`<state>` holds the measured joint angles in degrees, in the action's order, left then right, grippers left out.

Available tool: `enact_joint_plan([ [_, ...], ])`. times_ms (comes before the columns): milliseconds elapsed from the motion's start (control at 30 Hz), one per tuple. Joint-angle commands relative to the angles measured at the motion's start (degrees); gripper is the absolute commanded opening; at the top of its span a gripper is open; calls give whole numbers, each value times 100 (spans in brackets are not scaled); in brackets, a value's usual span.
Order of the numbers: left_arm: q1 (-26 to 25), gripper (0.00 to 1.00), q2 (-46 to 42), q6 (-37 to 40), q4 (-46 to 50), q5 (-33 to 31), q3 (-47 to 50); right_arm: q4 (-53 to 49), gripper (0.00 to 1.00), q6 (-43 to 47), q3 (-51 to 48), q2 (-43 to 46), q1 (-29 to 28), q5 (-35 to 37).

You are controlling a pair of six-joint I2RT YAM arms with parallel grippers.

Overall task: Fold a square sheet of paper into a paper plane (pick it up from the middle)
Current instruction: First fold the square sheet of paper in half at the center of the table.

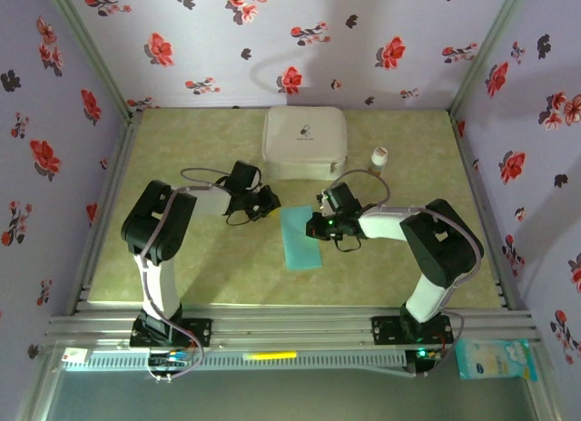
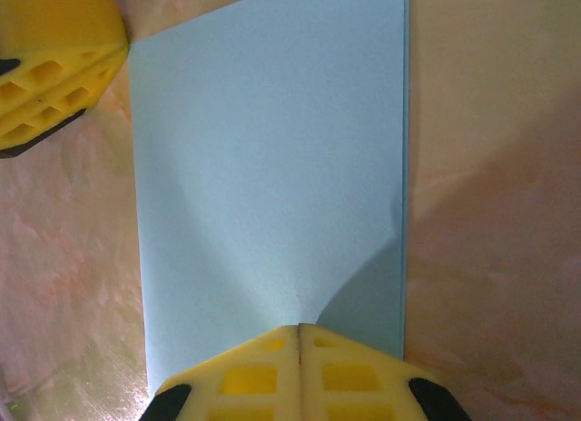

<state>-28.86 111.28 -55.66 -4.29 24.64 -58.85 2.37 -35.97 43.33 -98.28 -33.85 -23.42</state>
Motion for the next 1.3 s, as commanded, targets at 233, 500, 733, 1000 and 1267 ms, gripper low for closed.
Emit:
enact_joint_plan([
  [233, -14, 14, -462, 0, 195, -558, -1, -1207, 0, -7, -357, -338, 27, 466],
  [500, -352, 17, -1318, 204, 488, -530, 256, -1195, 0, -75, -287, -319, 27, 472],
  [733, -1004, 6, -1531, -97, 195, -88, 788, -1237, 0, -91, -298, -253, 27, 538],
  [1000, -1452, 6, -1256, -398, -396, -39, 1178, -1281, 0, -115, -302, -259, 27, 562],
  [1267, -1558, 6, -1064, -449, -843, -106, 1884, -1327, 0, -100, -342, -254, 27, 593],
])
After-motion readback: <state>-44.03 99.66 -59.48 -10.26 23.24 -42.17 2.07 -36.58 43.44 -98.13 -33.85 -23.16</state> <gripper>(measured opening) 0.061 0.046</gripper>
